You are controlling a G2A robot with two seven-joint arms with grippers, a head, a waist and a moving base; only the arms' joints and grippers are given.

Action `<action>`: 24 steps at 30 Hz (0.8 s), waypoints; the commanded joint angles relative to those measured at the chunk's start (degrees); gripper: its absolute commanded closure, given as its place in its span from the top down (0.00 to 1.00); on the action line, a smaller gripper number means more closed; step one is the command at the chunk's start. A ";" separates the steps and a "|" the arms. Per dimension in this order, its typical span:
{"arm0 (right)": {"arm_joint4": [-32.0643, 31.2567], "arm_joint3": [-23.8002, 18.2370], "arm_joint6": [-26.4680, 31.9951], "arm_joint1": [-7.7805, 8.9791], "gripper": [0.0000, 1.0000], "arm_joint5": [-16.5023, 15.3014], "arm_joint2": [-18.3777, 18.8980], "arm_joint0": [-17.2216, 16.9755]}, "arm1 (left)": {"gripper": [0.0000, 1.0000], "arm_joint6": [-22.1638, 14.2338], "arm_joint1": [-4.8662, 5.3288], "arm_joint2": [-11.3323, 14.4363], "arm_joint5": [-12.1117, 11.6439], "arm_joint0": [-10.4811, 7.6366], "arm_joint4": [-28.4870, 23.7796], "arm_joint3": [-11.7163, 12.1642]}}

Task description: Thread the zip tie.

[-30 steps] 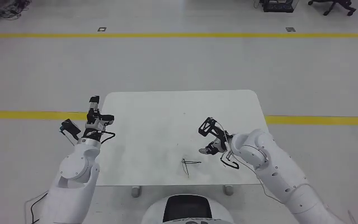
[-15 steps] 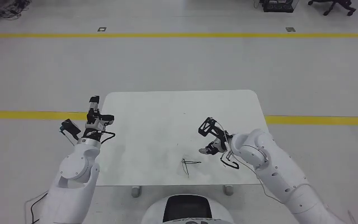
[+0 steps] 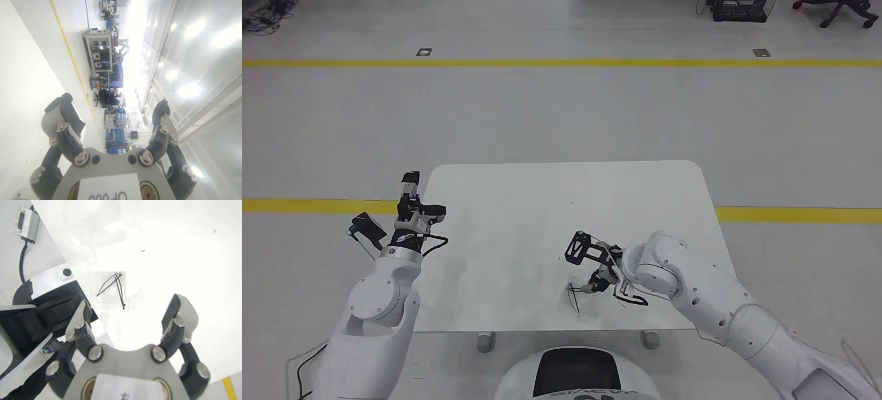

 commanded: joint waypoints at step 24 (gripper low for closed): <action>-2.82 -5.01 1.03 0.22 1.00 6.56 -0.41 -4.45 | 1.00 0.00 0.00 0.00 0.00 0.00 0.00 0.00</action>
